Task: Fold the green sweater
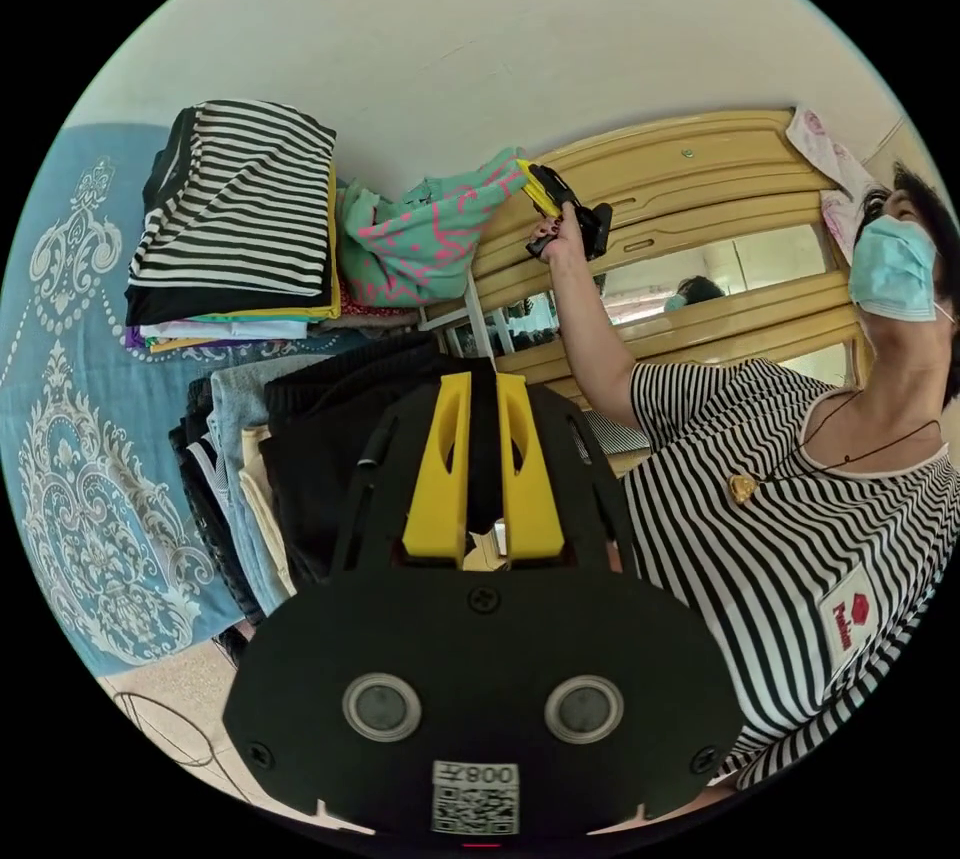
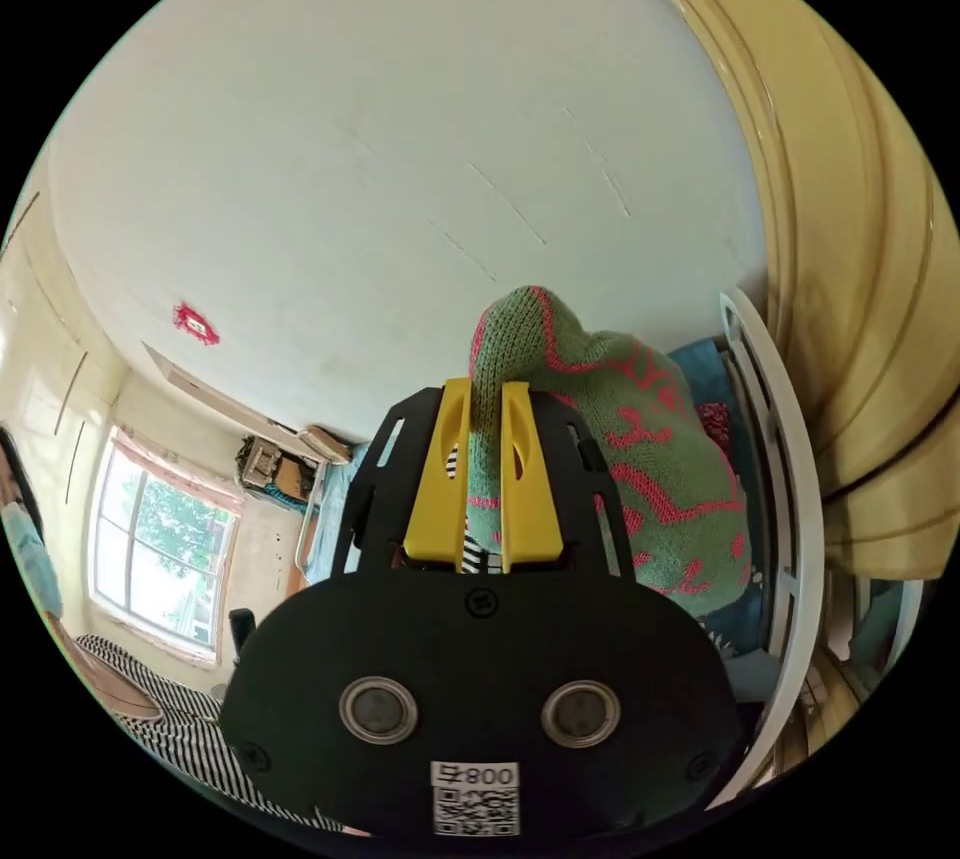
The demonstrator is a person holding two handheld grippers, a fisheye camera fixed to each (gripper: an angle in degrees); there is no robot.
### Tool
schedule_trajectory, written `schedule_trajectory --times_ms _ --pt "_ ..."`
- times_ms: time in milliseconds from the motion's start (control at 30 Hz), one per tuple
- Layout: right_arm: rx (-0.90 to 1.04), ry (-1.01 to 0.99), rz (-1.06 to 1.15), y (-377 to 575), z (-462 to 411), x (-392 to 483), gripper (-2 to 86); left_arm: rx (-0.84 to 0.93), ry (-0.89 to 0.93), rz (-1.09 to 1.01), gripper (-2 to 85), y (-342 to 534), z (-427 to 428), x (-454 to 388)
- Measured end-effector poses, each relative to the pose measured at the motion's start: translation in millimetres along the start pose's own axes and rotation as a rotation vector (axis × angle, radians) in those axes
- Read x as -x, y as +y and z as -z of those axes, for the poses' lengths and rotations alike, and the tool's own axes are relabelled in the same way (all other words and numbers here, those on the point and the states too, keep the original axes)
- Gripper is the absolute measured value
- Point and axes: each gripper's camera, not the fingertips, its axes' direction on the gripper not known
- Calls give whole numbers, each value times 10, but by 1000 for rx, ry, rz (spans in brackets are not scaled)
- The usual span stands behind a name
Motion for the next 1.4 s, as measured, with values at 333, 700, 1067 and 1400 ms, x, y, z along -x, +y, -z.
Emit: schedule_trajectory --times_ms 333,700,1067,1400 --pt "-202 -182 282 1080 339 1884 13 -96 106 -238 54 507 1291 -545" --pt "-199 -538 645 2957 47 3994 17 -494 -10 -428 85 1330 3680 -1143" --pt "-71 -792 795 4677 -816 4630 10 -331 -137 -531 174 2504 3989 -1833" --pt "13 -885 807 5789 -1537 4389 11 -325 38 -531 161 3781 4271 -2263"
